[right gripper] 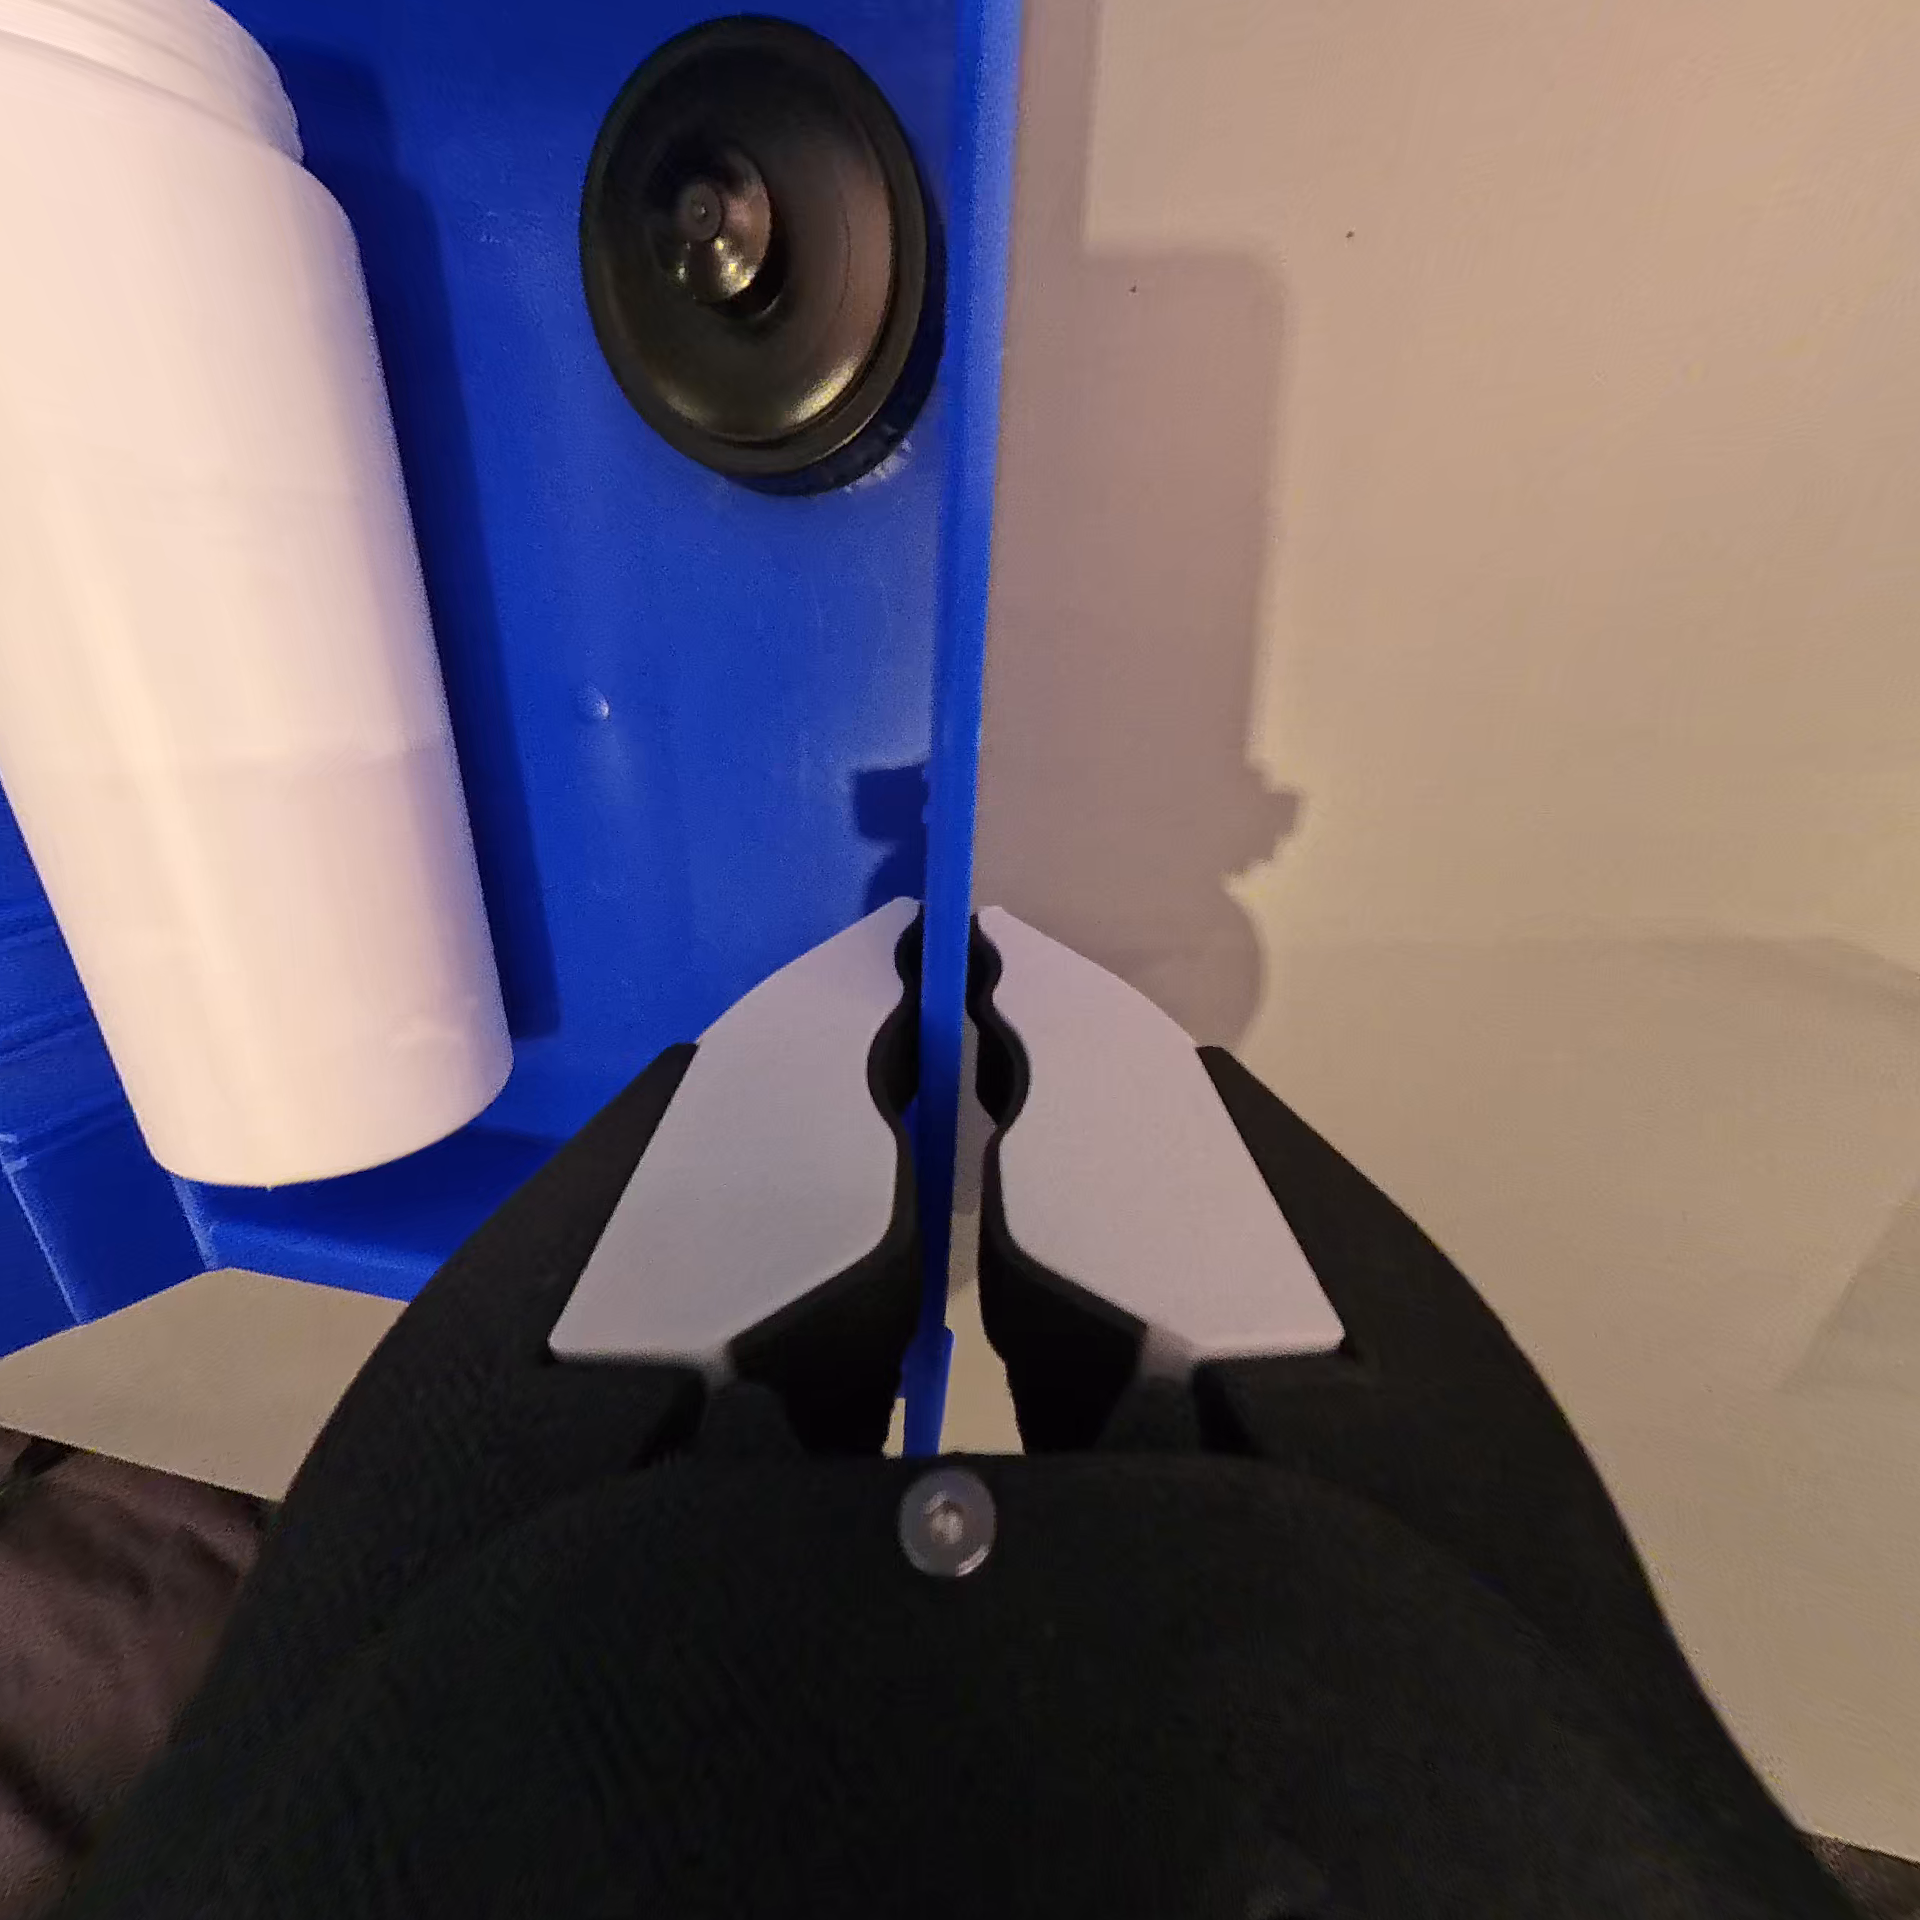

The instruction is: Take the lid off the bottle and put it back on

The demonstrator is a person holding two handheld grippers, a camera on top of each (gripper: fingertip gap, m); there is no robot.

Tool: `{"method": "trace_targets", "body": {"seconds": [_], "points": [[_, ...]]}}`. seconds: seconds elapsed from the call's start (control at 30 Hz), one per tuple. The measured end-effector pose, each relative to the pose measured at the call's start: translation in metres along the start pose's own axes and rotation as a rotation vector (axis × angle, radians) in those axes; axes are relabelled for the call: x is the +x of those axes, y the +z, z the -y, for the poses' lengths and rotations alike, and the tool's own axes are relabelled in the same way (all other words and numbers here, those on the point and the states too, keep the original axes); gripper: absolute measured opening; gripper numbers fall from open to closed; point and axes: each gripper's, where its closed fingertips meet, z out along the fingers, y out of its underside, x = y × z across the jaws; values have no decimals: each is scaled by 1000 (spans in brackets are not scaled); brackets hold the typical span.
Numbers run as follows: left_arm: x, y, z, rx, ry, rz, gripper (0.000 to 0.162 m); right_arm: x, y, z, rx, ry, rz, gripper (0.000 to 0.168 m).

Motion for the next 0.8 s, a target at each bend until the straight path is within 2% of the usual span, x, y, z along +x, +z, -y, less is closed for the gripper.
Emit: {"method": "trace_targets", "body": {"seconds": [0.17,0.23,0.33,0.47,0.6,0.67,0.8], "points": [[-18,8,-19,-76,-50,10,65,0,0,0,19,12,20,8],[-15,16,-32,-140,-64,-40,65,-1,1,0,28,22,27,8],[-6,28,-42,-203,-96,-123,51,-1,1,0,25,30,2,8],[-3,46,-56,-296,-112,-159,36,-5,5,-1,2,19,-19,7],[16,56,-54,-331,-109,-232,16,-20,14,-6,-40,5,15,8],[18,57,-52,-335,-66,-198,13,-25,15,-8,-48,-3,4,7],[51,52,-49,-348,-33,-328,6,-47,18,-12,-75,-13,2,8]]}}
